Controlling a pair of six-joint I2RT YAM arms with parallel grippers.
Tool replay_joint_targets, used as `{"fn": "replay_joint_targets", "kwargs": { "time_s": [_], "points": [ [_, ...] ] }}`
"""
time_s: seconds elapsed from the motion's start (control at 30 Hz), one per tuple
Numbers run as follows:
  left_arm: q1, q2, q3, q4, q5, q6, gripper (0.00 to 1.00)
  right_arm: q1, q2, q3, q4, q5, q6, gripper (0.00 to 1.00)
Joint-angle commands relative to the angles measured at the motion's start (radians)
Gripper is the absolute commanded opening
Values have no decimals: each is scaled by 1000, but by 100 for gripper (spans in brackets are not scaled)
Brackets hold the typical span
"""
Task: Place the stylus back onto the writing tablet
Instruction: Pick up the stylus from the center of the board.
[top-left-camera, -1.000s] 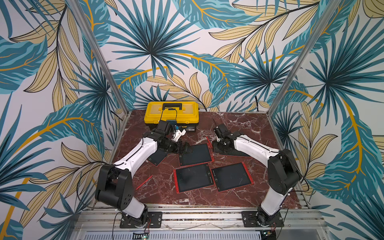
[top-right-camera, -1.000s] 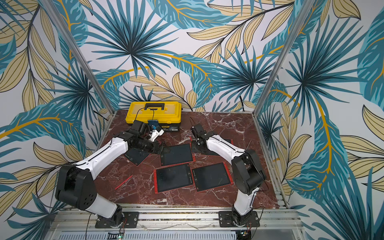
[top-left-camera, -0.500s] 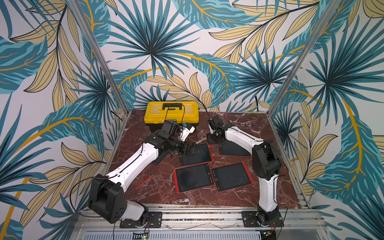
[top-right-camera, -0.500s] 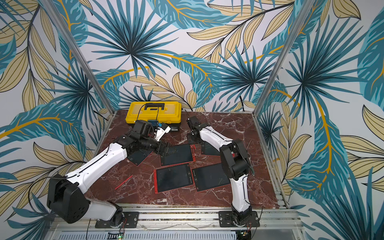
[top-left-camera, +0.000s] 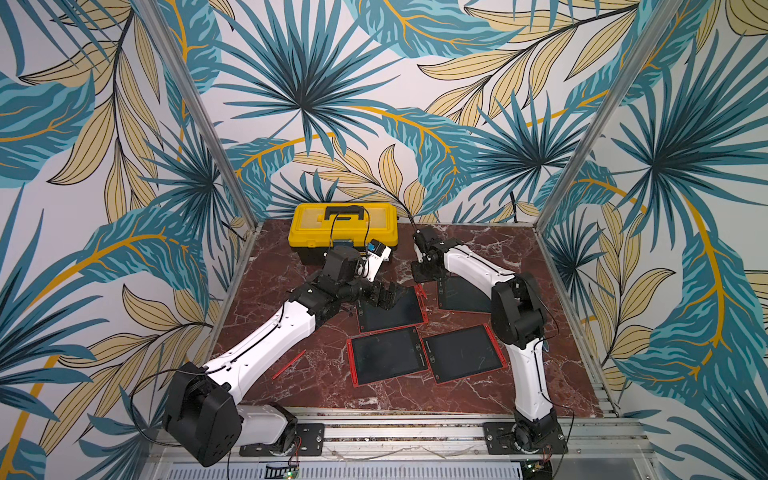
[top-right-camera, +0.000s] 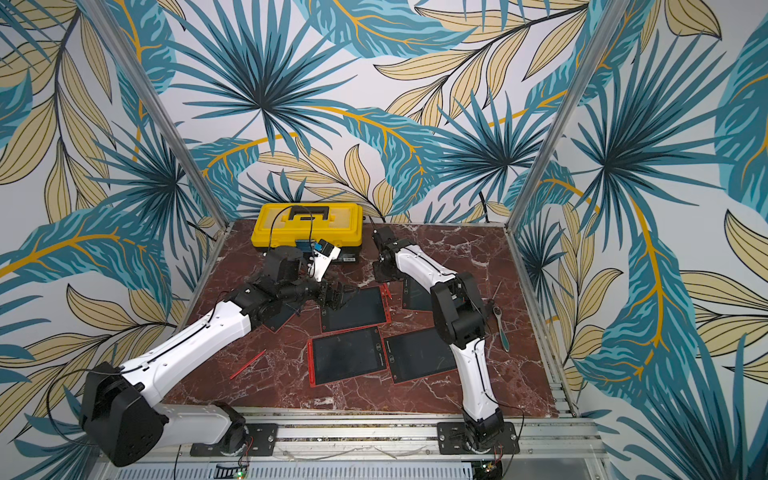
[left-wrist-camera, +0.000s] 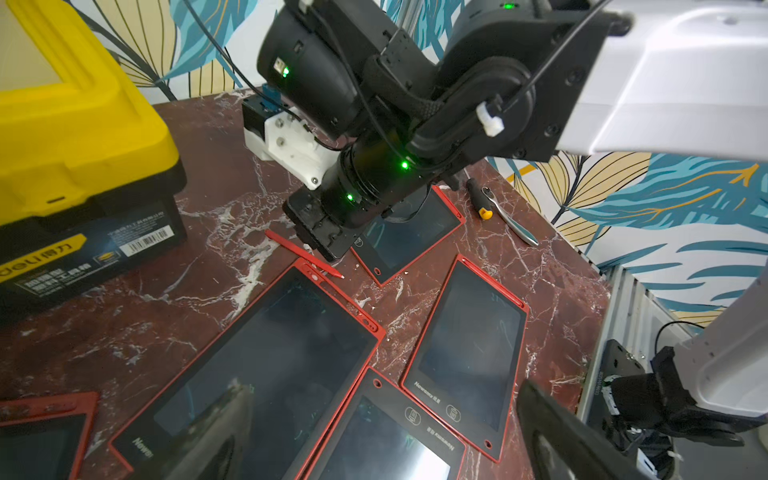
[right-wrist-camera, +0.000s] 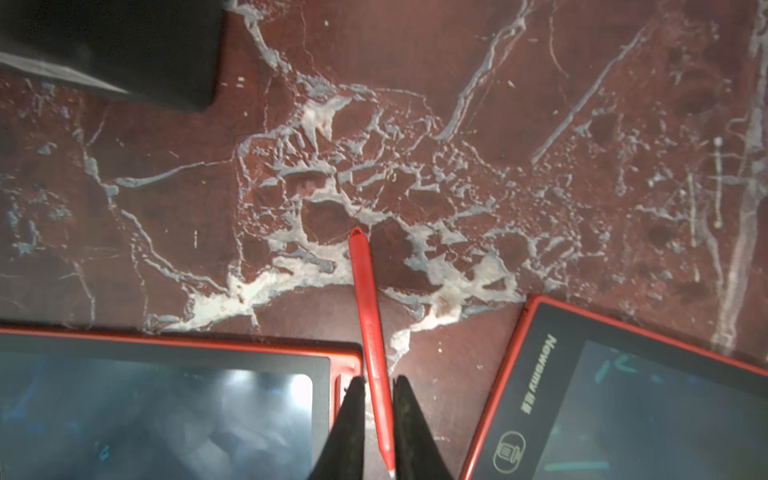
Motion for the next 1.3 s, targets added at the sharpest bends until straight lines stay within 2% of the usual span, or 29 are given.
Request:
{"fn": "replay_joint_targets", "kwargs": {
  "time_s": [0.0,0.7,1.27],
  "points": [
    [-10,-26,-9,19,-56,53,100,-1,40,24,-37,-14,-11,16],
    [-10,-34,-15,9,-54,78,100,-1,115,63,-50,5,-20,16],
    [-12,-25,-11,3,-43,83,100,-1,80,-6,-42,78,-24,6]
  ]
}}
